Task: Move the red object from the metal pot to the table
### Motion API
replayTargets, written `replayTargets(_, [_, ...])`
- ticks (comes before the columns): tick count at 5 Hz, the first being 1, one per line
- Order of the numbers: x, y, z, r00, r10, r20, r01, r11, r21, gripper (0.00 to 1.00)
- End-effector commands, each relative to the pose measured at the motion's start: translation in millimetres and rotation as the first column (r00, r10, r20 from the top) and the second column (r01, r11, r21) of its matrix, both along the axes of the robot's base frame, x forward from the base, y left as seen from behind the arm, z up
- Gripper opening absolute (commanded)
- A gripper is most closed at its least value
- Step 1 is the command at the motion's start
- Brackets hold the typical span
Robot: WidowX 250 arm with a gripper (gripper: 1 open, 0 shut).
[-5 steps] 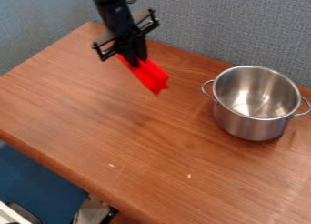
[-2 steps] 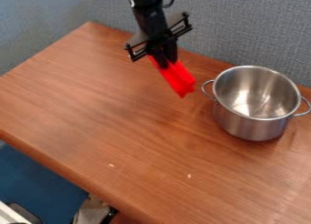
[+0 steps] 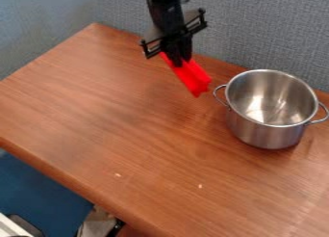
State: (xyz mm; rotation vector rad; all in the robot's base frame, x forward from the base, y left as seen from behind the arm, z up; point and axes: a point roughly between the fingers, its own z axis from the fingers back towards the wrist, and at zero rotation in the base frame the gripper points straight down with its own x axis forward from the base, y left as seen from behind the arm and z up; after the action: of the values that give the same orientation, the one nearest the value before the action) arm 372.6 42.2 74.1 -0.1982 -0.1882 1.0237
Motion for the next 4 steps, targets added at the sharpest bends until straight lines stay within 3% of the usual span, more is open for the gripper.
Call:
replayTargets(1, [-4.5, -3.4, -5.1, 1.000, 0.017, 0.005, -0.017, 1.000, 0.019, 1.00])
replayTargets(2, [9.2, -8.1, 8.0, 0.999, 0.032, 0.005, -0.032, 0.999, 0.020, 0.00])
replayTargets(4, [40.1, -22.0, -10.1, 0.997, 0.075, -0.029, -0.072, 0.995, 0.072, 0.00])
